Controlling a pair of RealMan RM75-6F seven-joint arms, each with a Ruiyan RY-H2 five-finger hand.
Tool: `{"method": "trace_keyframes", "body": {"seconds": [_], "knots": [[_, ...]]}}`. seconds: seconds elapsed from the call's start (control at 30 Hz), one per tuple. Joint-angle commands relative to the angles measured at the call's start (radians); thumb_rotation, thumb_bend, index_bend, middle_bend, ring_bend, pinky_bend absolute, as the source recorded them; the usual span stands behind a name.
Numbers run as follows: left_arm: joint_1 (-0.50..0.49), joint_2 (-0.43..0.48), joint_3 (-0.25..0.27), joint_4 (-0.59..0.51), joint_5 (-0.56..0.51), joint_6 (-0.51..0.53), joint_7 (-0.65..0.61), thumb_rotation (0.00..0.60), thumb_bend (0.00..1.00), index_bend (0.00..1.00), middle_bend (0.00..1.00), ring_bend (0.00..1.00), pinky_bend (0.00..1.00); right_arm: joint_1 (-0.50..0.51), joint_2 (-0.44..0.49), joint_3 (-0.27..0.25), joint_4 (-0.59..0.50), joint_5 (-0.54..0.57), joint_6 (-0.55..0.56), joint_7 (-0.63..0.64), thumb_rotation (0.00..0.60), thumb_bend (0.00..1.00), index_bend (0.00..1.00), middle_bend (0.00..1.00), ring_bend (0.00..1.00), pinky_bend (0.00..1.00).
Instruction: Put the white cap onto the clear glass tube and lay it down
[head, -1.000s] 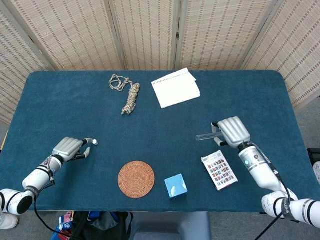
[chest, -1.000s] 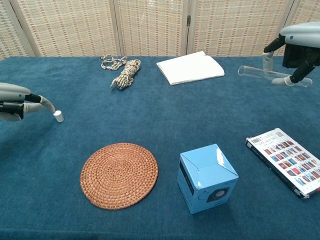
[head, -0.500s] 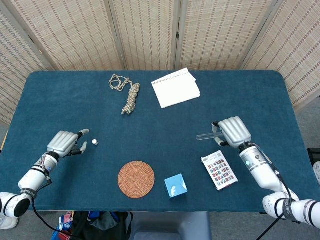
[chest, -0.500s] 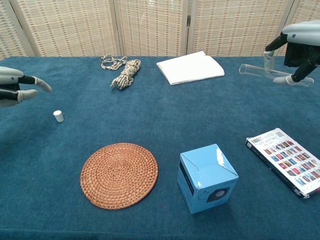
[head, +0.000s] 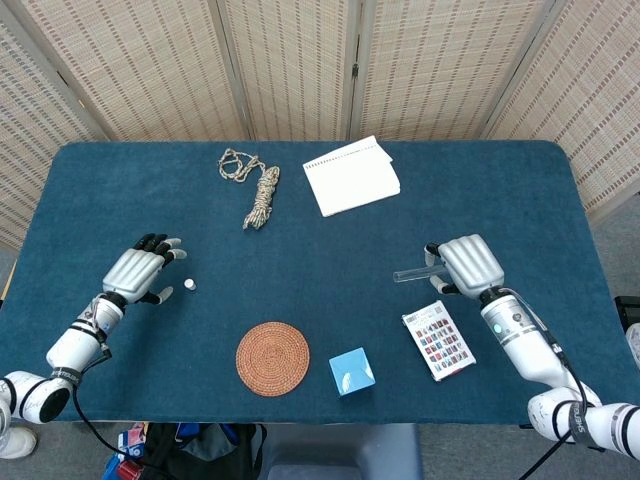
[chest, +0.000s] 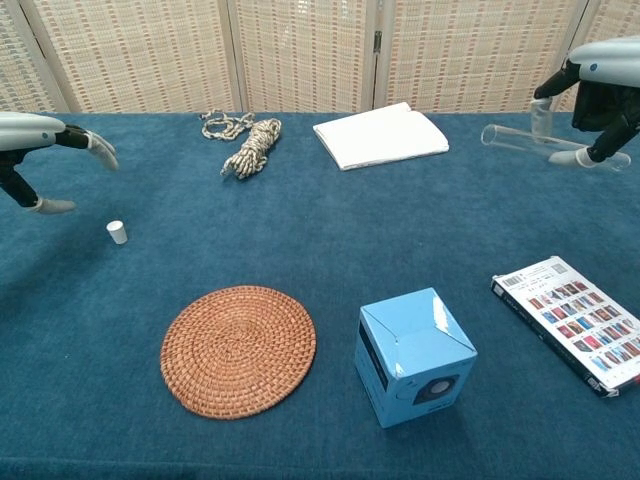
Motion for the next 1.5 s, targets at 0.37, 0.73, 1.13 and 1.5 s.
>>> {"method": "trace_keyframes", "body": {"seconds": [0.37,0.73,1.13,1.5], "knots": [[-0.035,-0.096,-0.002,0.090,0.012,-0.010,0.059,0.600,0.24,0.38,0.02,0.00,0.00,-0.003,-0.003,0.001,0.008,-0.002,-0.005,0.010,0.600,0.79,0.84,1.00,1.00,1.00],[-0.055,-0.154,-0.004,0.141,-0.025,-0.049,0.106,0.600,0.24,0.41,0.02,0.00,0.00,-0.004,-0.009,0.003,0.020,-0.003,-0.013,0.020,0.600,0.79,0.85,1.00,1.00,1.00],[-0.060,-0.179,-0.003,0.175,-0.051,-0.081,0.100,0.600,0.25,0.44,0.02,0.00,0.00,-0.002,-0.017,0.004,0.030,-0.003,-0.021,0.026,0.600,0.79,0.85,1.00,1.00,1.00],[-0.065,-0.199,-0.003,0.208,-0.057,-0.095,0.094,0.600,0.31,0.46,0.02,0.00,0.00,-0.005,-0.020,0.001,0.037,0.000,-0.027,0.031,0.600,0.80,0.85,1.00,1.00,1.00]]}}
